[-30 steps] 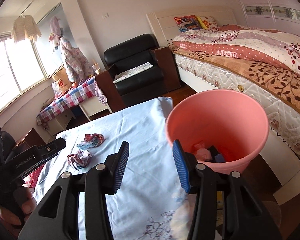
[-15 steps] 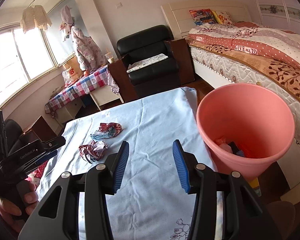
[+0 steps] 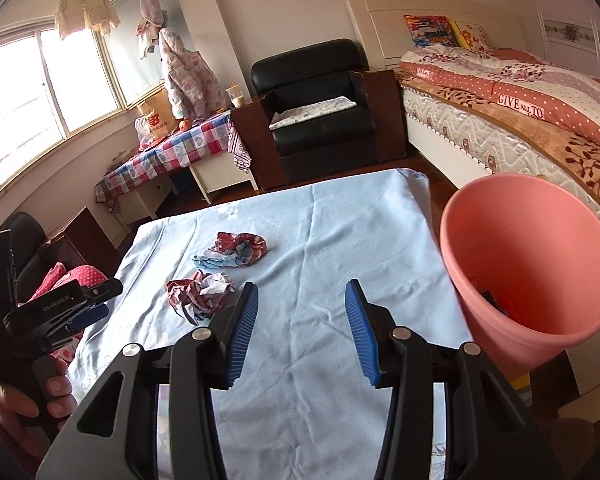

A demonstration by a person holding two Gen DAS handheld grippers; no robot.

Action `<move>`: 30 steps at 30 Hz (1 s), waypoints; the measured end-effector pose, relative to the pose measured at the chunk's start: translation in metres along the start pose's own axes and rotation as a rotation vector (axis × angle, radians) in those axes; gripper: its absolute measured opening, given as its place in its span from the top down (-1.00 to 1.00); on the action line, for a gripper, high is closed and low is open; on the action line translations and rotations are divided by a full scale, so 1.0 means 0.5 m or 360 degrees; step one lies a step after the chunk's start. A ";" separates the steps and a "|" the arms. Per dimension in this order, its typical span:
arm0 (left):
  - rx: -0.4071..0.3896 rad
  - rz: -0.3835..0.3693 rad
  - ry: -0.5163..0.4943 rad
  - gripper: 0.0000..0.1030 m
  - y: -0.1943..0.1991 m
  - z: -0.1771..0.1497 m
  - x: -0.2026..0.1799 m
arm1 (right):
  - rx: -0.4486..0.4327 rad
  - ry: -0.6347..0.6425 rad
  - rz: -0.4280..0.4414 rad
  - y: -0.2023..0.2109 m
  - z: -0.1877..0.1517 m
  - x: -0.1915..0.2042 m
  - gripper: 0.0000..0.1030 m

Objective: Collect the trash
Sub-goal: 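Move both open grippers back over the crumpled red wrappers on the table, then grasp the red wrapper with the left gripper while the right grasps the other wrapper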

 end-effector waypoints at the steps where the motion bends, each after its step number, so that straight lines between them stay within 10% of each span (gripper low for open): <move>1: 0.0012 0.0007 0.0016 -0.17 -0.006 0.001 0.006 | 0.0006 0.0003 0.0005 -0.005 0.001 0.004 0.10; 23: 0.0329 -0.0123 -0.0002 -0.21 -0.155 -0.040 -0.104 | 0.0104 0.0032 0.0015 -0.114 0.025 0.012 0.10; 30: 0.0300 -0.0178 -0.0103 0.33 -0.163 -0.040 -0.117 | 0.0147 0.0032 0.0029 -0.142 0.024 0.008 0.10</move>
Point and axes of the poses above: each gripper's, at about its wrist camera, not at the fingertips, and y roughly against the way its jaws point, x to its left, z to its top, the point moved 6 cm from there along -y, roughly the way its jaws point, and after that the axes turned 2 degrees about z, right-handed, at the moved point
